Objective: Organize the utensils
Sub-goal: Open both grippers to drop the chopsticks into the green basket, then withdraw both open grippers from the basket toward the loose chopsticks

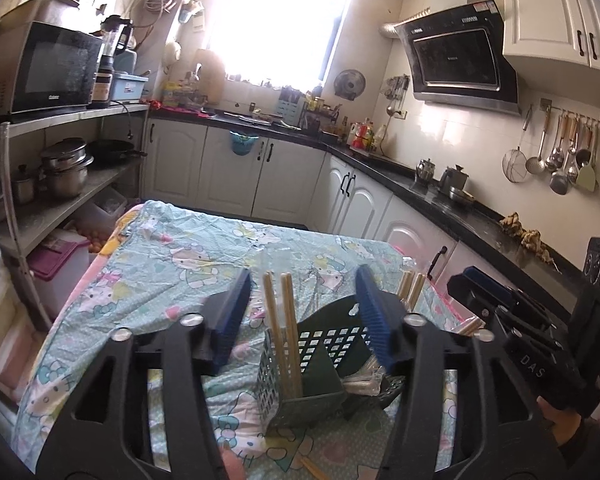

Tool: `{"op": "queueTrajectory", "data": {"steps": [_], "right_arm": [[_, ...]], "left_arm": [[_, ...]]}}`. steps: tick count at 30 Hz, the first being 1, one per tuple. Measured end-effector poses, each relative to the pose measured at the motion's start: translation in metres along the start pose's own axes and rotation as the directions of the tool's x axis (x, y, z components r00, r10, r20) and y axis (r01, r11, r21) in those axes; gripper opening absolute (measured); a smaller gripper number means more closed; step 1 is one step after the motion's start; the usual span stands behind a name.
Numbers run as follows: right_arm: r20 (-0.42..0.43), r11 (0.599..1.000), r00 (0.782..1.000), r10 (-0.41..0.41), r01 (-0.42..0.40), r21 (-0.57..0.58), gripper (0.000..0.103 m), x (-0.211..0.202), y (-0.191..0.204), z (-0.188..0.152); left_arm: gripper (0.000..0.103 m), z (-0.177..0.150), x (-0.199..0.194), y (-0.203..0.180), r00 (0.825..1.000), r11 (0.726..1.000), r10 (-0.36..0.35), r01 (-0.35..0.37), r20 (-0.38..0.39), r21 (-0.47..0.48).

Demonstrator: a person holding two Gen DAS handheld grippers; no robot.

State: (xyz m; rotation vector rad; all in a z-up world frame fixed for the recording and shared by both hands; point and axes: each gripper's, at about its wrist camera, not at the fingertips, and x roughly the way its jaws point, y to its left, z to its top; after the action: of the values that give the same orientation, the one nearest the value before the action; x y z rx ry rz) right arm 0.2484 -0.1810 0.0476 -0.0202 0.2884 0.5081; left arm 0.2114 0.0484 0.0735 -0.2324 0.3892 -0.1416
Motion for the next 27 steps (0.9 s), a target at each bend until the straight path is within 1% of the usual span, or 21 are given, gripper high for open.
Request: {"op": "queueTrajectory", "data": {"steps": [1,2,3,6,7,8,9,12,27], "right_arm": [[0.001,1.0,1.0,0.001,-0.001,-0.003,0.045,-0.002,0.0,0.0],[0.001,1.0,1.0,0.002,-0.002,-0.005,0.047,-0.004,0.0,0.0],[0.002,1.0,1.0,0.004,-0.004,-0.008,0.047,-0.006,0.001,0.0],[0.007,1.0,1.0,0.004,-0.004,-0.015,0.051,-0.012,0.002,0.0],[0.008,1.0,1.0,0.006,-0.005,-0.016,0.051,-0.014,0.002,0.0],[0.009,1.0,1.0,0.007,-0.007,-0.017,0.052,-0.017,0.002,0.0],[0.009,1.0,1.0,0.006,-0.006,-0.018,0.053,-0.019,0.002,0.0],[0.009,1.0,1.0,0.008,-0.007,-0.022,0.055,-0.025,0.003,-0.001],[-0.005,0.997,0.999,0.032,-0.032,-0.067,0.065,-0.061,0.019,-0.01]], "left_arm": [[0.053,0.001,-0.002,0.001,1.0,1.0,0.002,-0.002,0.001,-0.005],[0.057,0.001,-0.004,0.002,1.0,1.0,0.005,-0.005,0.004,-0.012],[0.063,0.001,-0.007,0.004,1.0,1.0,0.004,-0.004,0.008,-0.017],[0.075,0.002,-0.016,0.007,1.0,1.0,0.011,-0.01,0.02,-0.027],[0.077,0.002,-0.019,0.008,1.0,0.999,0.013,-0.013,0.023,-0.032],[0.084,0.002,-0.02,0.009,1.0,0.999,0.016,-0.015,0.023,-0.036],[0.088,0.002,-0.023,0.01,1.0,0.999,0.017,-0.016,0.024,-0.04],[0.092,0.002,-0.03,0.012,0.999,0.999,0.018,-0.016,0.028,-0.045],[0.092,-0.015,-0.058,0.011,1.0,0.998,0.006,-0.005,0.013,-0.055]]}}
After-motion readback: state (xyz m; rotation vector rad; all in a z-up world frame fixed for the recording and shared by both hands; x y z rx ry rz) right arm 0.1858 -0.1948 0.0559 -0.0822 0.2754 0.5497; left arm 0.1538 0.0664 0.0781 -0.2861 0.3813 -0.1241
